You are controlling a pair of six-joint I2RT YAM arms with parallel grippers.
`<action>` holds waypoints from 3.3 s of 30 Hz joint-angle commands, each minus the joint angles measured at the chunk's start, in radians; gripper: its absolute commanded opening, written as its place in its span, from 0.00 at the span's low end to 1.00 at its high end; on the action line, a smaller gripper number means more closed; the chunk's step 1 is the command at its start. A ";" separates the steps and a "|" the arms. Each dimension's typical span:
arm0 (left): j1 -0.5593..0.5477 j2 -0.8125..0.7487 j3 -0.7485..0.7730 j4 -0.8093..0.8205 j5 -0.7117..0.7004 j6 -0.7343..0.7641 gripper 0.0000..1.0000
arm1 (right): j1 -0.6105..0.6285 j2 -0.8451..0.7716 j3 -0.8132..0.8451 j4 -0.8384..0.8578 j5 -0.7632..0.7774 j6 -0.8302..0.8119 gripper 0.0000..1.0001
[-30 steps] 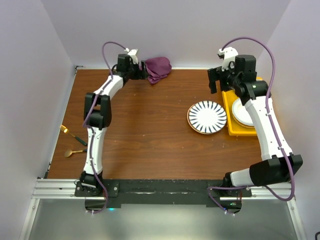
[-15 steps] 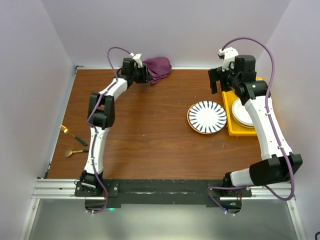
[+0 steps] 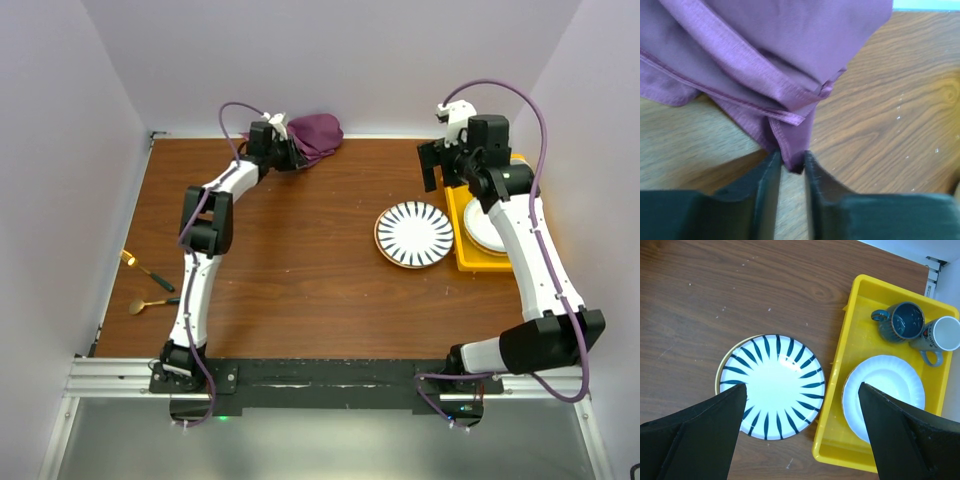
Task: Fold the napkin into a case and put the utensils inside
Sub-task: Pick up the crumpled napkin from the corner of the board, then move the crumpled napkin to the center of the board, then pick up the crumpled napkin from the center of the board.
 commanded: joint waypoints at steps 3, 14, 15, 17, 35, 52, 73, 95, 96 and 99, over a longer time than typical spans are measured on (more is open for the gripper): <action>-0.009 -0.023 0.089 0.085 0.046 0.042 0.00 | -0.003 -0.053 -0.005 0.011 0.008 -0.021 0.98; -0.026 -0.434 0.113 -0.330 0.405 0.648 0.00 | -0.003 0.005 -0.028 0.203 -0.203 -0.020 0.98; -0.032 -0.505 0.113 -0.447 0.409 0.700 0.00 | -0.003 0.016 -0.022 0.224 -0.220 -0.015 0.98; -0.034 -0.595 0.049 -0.552 0.415 0.864 0.00 | -0.003 0.056 -0.013 0.275 -0.292 0.002 0.98; 0.400 -1.032 -0.744 -0.802 0.072 0.981 0.00 | 0.170 0.439 0.156 0.162 -0.551 -0.050 0.98; 0.408 -1.035 -0.858 -0.780 0.089 0.932 0.00 | 0.474 0.754 0.331 0.142 -0.344 -0.056 0.51; 0.408 -1.015 -0.852 -0.768 0.115 0.895 0.00 | 0.480 0.846 0.318 0.079 -0.377 -0.112 0.47; 0.408 -1.023 -0.847 -0.726 0.132 0.848 0.00 | 0.477 0.863 0.357 0.030 -0.487 -0.098 0.15; 0.409 -1.028 -0.844 -0.719 0.132 0.842 0.00 | 0.476 0.845 0.358 0.027 -0.490 -0.099 0.04; 0.415 -1.042 -0.810 -0.689 0.135 0.808 0.00 | 0.457 0.808 0.375 0.027 -0.486 -0.093 0.00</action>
